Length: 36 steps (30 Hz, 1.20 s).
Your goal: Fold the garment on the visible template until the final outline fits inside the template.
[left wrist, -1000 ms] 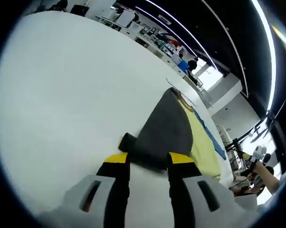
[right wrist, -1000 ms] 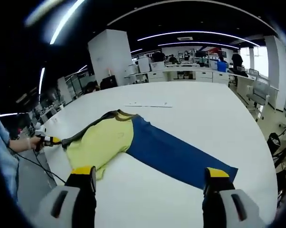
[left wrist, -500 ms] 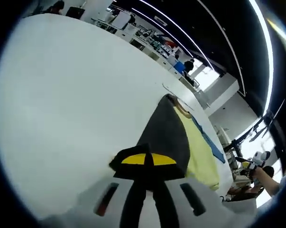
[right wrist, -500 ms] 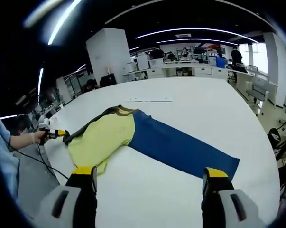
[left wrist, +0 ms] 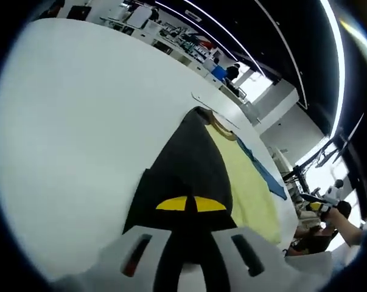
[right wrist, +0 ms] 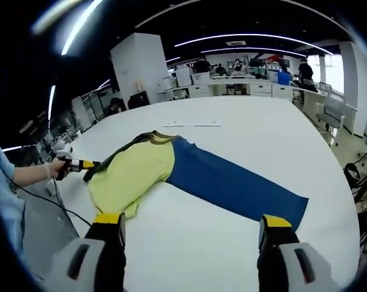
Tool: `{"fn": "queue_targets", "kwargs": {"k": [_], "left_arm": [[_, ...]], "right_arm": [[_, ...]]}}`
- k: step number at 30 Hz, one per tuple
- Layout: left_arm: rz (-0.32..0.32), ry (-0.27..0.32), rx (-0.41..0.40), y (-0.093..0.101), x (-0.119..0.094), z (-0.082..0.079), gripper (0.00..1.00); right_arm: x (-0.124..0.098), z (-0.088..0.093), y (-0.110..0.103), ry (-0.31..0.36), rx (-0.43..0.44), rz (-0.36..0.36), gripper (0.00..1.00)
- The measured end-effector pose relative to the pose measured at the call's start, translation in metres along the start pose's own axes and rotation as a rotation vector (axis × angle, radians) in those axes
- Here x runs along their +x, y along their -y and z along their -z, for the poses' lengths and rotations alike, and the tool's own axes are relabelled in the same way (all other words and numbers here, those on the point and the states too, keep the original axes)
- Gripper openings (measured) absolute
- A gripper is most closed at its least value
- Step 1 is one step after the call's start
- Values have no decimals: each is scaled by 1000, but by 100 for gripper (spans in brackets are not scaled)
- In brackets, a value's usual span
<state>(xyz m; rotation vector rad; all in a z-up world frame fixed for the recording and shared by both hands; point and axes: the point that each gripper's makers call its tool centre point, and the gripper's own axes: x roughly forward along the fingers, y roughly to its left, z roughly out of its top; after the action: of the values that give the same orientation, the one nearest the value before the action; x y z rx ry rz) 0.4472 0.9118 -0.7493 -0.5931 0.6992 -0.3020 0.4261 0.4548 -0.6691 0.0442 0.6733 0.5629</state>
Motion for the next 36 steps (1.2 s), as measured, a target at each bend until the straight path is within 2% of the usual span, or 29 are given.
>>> {"fn": "queue_targets", "kwargs": {"k": [9,13,15,18,20,24,27,28,29,30,31,32,36], "left_arm": [[1,-7,17,-3,-3,2,4],[11,-15,77,3,-6,0,16],[6,-25,143,3,-8,-2,23],[-9,-42,195,3,-9,-3,36],[-21,-57,229,0,-11,-3,36],[-76,-27,227,-13,-14,-12,37],[-164,-7,227,-37,-14,-18,35],[-183,-14,204,-44,-13,-16,31],[-177,20,209,-44,-12,-22,28],[-191,1,211,-47,-12,-19,26],[-198,6,234,-48,-11,-21,27],[-187,-6,256,-45,-10,-19,27],[-156,-27,261,-37,-5,-15,24]], "right_arm": [[1,7,4,-9,9,1,90],[3,7,4,-12,2,-2,91],[3,8,3,-17,-3,-2,91],[3,12,2,-36,-3,-6,88],[3,13,3,-36,-10,0,89],[2,14,0,-21,4,-12,88],[2,17,0,-27,2,-6,88],[1,18,0,-30,5,-9,88],[1,18,0,-29,6,-10,88],[0,18,0,-28,6,-9,88],[-1,17,0,-26,6,-8,88],[-2,17,2,-23,8,-5,88],[-4,19,5,-23,16,10,88]]}}
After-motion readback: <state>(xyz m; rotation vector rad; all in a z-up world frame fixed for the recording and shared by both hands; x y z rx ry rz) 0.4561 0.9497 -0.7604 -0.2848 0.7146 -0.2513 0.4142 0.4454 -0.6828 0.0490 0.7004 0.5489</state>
